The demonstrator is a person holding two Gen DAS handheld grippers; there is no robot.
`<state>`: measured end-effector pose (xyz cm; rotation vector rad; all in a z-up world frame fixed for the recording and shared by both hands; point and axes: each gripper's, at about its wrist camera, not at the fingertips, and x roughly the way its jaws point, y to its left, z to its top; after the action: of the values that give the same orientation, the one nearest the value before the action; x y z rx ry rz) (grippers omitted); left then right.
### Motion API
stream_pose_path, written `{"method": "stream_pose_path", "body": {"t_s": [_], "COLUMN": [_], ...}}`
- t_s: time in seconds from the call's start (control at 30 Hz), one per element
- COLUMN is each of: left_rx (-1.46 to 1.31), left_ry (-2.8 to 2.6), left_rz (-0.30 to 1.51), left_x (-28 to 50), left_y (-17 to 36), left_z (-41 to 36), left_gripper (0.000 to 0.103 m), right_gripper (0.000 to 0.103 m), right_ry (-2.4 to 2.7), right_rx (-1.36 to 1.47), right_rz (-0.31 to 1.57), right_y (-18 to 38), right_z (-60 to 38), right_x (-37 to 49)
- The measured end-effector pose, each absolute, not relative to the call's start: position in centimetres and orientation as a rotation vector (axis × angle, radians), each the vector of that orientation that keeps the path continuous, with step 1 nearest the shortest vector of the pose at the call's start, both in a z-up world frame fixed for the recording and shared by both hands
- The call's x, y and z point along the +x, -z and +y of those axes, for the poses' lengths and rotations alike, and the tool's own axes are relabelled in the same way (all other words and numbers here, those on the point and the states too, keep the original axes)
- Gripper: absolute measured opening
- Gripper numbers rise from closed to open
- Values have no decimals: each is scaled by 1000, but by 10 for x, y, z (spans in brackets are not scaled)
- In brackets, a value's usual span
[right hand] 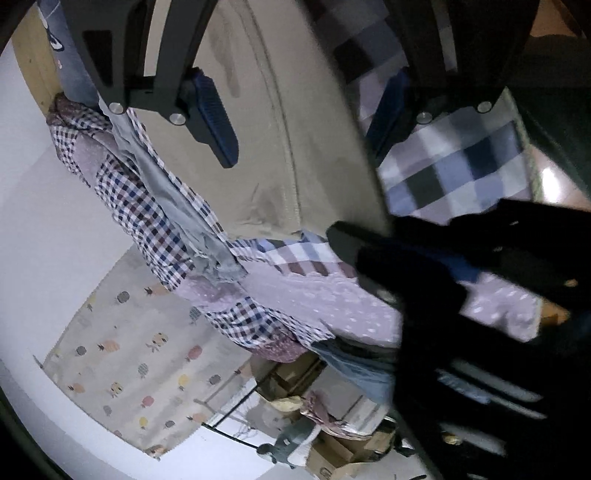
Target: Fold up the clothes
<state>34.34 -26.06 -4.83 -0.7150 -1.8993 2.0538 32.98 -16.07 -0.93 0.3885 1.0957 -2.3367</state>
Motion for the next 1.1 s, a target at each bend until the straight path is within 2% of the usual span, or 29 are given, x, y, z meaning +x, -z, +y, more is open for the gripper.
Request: {"method": "stream_pose_path", "body": {"t_s": [0.03,0.07,0.1,0.13,0.17,0.3,0.4,0.47,0.5,0.53,0.57,0.6,0.7,0.83,1.1], "left_rx": [-704,-700,-695,-691,-693,-703,-710,-712,-719,-727,-735,-742,-767,-819,-1099], "left_ry": [-2049,-2046,-2042,-2039,-2036,-2033,-2044,-2057,-2063,-2069,-2075,-2081,-2085,-2078,-2067], "left_rz": [-1890,-1886,-1882,-1878,-1881,-1885,-1888,-1887,-1886,-1885,-1884,-1884,-1878,-1761,-1483], "left_x": [343,343,343,342,341,334,329,326,322,318,314,310,294,252,177], "left_y": [47,46,45,44,44,43,41,39,39,38,38,37,36,24,10], "left_z": [-260,-261,-261,-261,-262,-263,-268,-271,-273,-275,-278,-280,-289,-294,-272], "left_gripper": [3,3,3,3,3,4,4,7,16,34,46,62,64,67,68], "right_gripper": [72,66,51,43,30,6,3,3,3,3,3,3,3,3,3], "right_ry": [2339,2344,2348,2353,2358,2375,2364,2361,2363,2364,2365,2367,2370,2378,2386], "right_rx": [396,413,434,454,474,550,576,569,568,567,567,567,578,586,611], "right_rz": [1095,1091,1086,1081,1076,1045,1030,1011,997,980,966,954,913,876,797], "right_y": [9,8,7,6,5,2,-1,-7,-11,-14,-17,-20,-28,-37,-54], "right_z": [-163,-164,-165,-165,-166,-165,-164,-160,-158,-155,-154,-152,-147,-140,-129], "right_x": [325,320,314,309,304,284,274,272,272,271,271,274,273,272,264]}}
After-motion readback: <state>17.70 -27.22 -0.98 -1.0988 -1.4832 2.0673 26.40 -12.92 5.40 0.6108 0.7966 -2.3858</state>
